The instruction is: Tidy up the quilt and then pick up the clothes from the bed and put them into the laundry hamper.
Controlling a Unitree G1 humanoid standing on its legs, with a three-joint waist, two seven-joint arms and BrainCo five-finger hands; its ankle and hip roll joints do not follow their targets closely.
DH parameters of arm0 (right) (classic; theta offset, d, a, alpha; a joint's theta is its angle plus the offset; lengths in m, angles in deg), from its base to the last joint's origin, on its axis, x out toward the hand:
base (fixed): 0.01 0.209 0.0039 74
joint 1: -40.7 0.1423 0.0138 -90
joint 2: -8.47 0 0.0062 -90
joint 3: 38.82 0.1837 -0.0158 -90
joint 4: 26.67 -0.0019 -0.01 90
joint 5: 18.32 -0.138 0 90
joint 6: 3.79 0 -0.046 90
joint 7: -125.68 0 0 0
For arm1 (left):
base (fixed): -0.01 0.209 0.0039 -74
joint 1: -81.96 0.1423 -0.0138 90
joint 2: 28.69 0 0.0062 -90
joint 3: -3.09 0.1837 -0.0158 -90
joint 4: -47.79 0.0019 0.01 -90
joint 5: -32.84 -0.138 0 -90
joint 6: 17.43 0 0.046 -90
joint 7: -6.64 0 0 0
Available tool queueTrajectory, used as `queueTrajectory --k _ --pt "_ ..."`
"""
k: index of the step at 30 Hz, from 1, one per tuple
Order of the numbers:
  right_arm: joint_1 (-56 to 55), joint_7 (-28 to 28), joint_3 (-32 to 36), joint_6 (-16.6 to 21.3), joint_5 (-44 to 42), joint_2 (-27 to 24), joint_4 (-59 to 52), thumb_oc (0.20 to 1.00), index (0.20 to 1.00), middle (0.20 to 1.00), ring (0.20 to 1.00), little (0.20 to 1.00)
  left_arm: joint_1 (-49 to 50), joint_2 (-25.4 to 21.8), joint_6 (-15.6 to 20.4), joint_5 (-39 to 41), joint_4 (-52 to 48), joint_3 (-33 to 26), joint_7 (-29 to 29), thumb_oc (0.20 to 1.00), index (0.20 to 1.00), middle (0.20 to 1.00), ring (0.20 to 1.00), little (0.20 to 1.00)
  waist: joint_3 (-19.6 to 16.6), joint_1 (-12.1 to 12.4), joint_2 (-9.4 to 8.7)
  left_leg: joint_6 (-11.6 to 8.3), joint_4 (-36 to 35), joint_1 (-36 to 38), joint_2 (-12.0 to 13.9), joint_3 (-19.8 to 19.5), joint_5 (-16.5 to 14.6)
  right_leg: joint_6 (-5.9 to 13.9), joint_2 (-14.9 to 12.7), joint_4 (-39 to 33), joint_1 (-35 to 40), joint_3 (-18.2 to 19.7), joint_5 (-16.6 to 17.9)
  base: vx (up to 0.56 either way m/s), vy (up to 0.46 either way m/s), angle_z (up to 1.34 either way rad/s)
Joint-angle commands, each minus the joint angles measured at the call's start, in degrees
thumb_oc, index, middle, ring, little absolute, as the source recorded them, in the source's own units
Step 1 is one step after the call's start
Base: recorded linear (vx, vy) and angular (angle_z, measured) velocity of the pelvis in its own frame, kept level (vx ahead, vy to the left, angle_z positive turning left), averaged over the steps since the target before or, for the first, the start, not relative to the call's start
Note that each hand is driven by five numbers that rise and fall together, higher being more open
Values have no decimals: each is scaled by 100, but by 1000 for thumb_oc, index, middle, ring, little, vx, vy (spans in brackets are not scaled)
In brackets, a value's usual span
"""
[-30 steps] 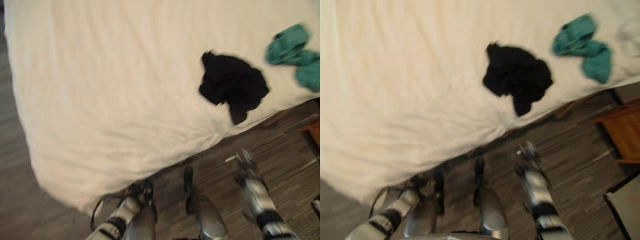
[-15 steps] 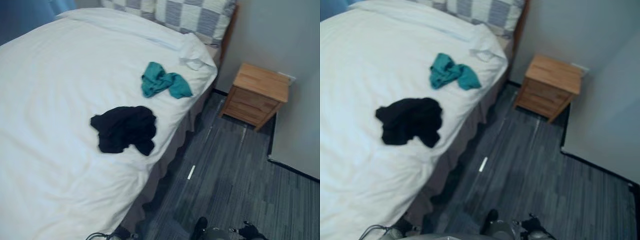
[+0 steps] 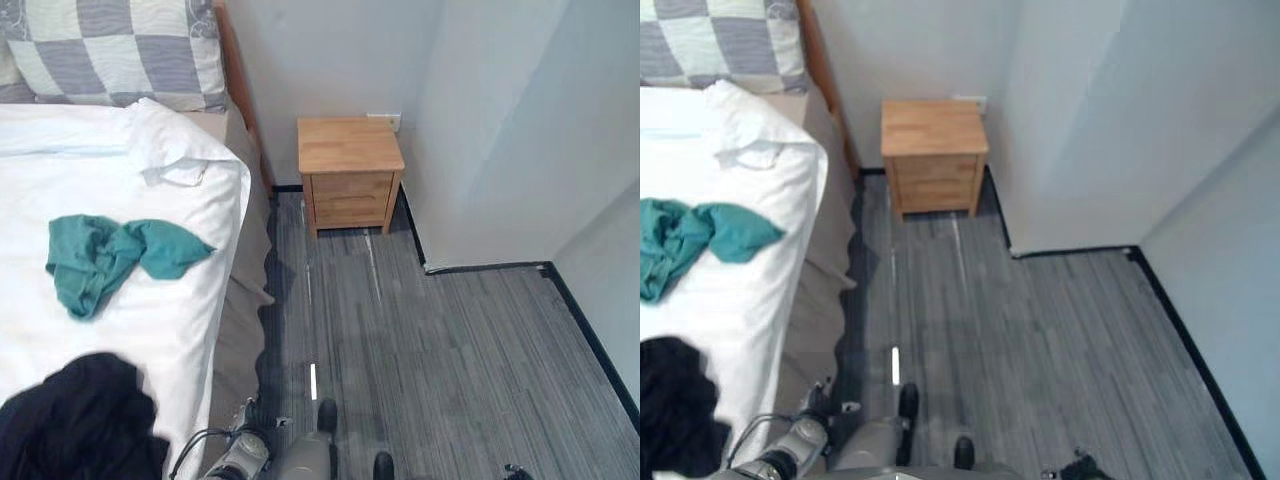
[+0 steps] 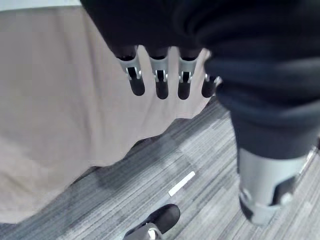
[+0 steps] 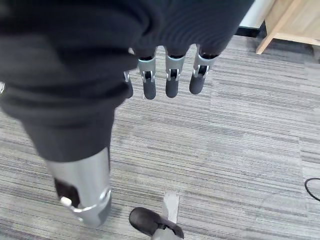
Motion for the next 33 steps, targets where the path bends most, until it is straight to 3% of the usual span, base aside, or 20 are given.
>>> queueTrajectory --k 1,3,4,6,9,12,13,15,16,17,18,19,20,21,23,25,26,28,29,33 --pt "364 -100 140 80 40 -41 -527 1000 1000 1000 1000 1000 -171 -271 -9 -17 103 54 50 1000 1000 1000 1000 1000 245 -59 -94 144 -274 754 3 -100 -327 863 -549 908 -361 -808 780 291 24 -93" --pt "418 -115 177 57 33 -50 -528 1000 1000 1000 1000 1000 -177 -285 -30 -107 171 108 47 1000 1000 1000 1000 1000 280 -139 -49 119 -337 915 28 -127 -389 797 -757 889 -519 -1046 712 281 -13 16" --pt "435 -159 194 75 -1 -60 -587 1000 1000 1000 1000 1000 -182 -298 -15 -195 232 163 57 1000 1000 1000 1000 1000 299 -252 -8 68 -377 1102 22 -201 -516 584 -853 335 -729 -1146 578 401 -111 54" --pt "417 -211 245 113 -113 -81 -642 1000 1000 1000 1000 1000 -233 -295 5 -291 291 210 55 1000 1000 1000 1000 1000 310 -422 -9 -56 -438 1369 26 -377 -740 464 -854 -851 -844 -994 670 560 -216 68" --pt "384 -265 325 89 -193 -71 -604 1000 1000 1000 1000 1000 -291 -267 14 -454 453 219 9 1000 1000 1000 1000 1000 295 -664 104 -293 -461 1730 305 -604 -1071 671 -1126 -1978 -1290 -531 1175 485 -261 43" --pt "289 -211 309 55 -106 -46 -528 1000 1000 1000 1000 1000 -284 -258 31 -567 582 257 -90 1000 1000 1000 1000 1000 201 -752 66 -389 -461 1947 379 -743 -1270 764 -1191 -2198 -1237 -376 1325 427 -246 78" --pt "218 -111 327 -34 -104 -23 -286 1000 1000 1000 1000 1000 -126 -234 -3 -558 711 174 -175 1000 1000 1000 1000 1000 44 -895 50 -451 -447 2276 562 -696 -1346 736 -1145 -1906 -1219 -332 1431 494 -282 63" --pt "253 -69 398 -31 -111 -91 -131 1000 1000 1000 1000 1000 -13 -222 36 -397 681 56 -154 1000 1000 1000 1000 1000 13 -882 183 -493 410 2038 790 -637 -1055 545 -880 -1800 -993 -299 1359 400 -246 39" --pt "257 -69 397 -30 -111 -88 -129 1000 1000 1000 1000 1000 -14 -226 36 -397 681 54 -154 1000 1000 1000 1000 1000 -2 -899 162 -492 406 2008 768 -656 -1032 545 -906 -1805 -1012 -304 1371 223 -327 20" --pt "296 -102 417 -51 -24 -217 -53 1000 1000 1000 1000 1000 -48 -221 80 -185 532 -5 -58 1000 1000 1000 1000 1000 127 -728 78 -417 1744 1243 649 -745 -510 314 -906 -1844 -644 -467 1287 181 -371 6" --pt "314 -111 362 -51 16 -275 -87 1000 1000 1000 1000 1000 -135 -219 102 -99 409 24 21 1000 1000 1000 1000 1000 216 -628 -41 -349 2299 733 561 -686 -356 210 -1004 -1934 -443 -600 1201 253 -465 3" --pt "344 -114 279 -58 99 -302 -116 1000 1000 1000 1000 1000 -237 -207 111 -63 266 75 60 1000 1000 1000 1000 1000 294 -564 -67 -320 2614 353 555 -505 -477 164 -1010 -2051 -226 -755 1101 108 -211 24" --pt "348 -114 280 -58 100 -298 -115 1000 1000 1000 1000 1000 -241 -211 110 -63 266 74 59 1000 1000 1000 1000 1000 284 -580 -89 -315 2602 330 529 -515 -450 166 -1036 -2053 -244 -763 1111 287 -200 72" --pt "338 -120 35 -80 301 -287 -153 1000 1000 1000 1000 1000 -307 -100 110 -138 10 209 90 1000 1000 1000 1000 1000 292 -423 -99 -229 2181 52 343 -24 -759 186 -1098 -2211 84 -976 898 305 -125 79" --pt "328 -121 -28 -88 373 -300 -139 1000 1000 1000 1000 1000 -296 -62 116 -165 -13 230 86 1000 1000 1000 1000 1000 262 -368 -87 -198 1877 -17 262 194 -812 205 -1124 -2233 169 -1061 837 286 -91 57" --pt "386 -172 -105 -81 467 -329 -125 1000 1000 1000 1000 1000 -268 57 115 -418 -36 442 26 1000 1000 1000 1000 1000 156 -322 69 -235 1085 -176 321 1416 -493 248 -1053 -2282 533 -1488 589 238 -44 63" --pt "382 -174 -105 -79 466 -332 -122 1000 1000 1000 1000 1000 -267 63 117 -420 -31 444 29 1000 1000 1000 1000 1000 167 -312 68 -243 1063 -138 314 1425 -497 252 -1058 -2279 555 -1480 572 205 13 86" --pt "410 -213 -45 -74 396 -310 -188 1000 1000 1000 1000 1000 -300 115 84 -503 -43 504 2 1000 1000 1000 1000 1000 96 -399 86 -357 939 -76 638 2263 -422 288 -1068 -2256 801 -1738 380 292 22 56" --pt "384 -180 -122 -80 503 -236 -189 1000 1000 1000 1000 1000 -184 135 46 -486 20 447 3 1000 1000 1000 1000 1000 -4 -313 111 -232 575 156 428 2034 -519 333 -1054 -2074 872 -1919 362 254 24 12" --pt "367 -176 -146 -49 556 -89 -317 1000 1000 1000 1000 1000 -60 100 5 -477 108 346 3 1000 1000 1000 1000 1000 -72 -291 45 -23 -28 607 133 1788 -524 491 -1266 -1099 747 -2100 317 201 73 87"
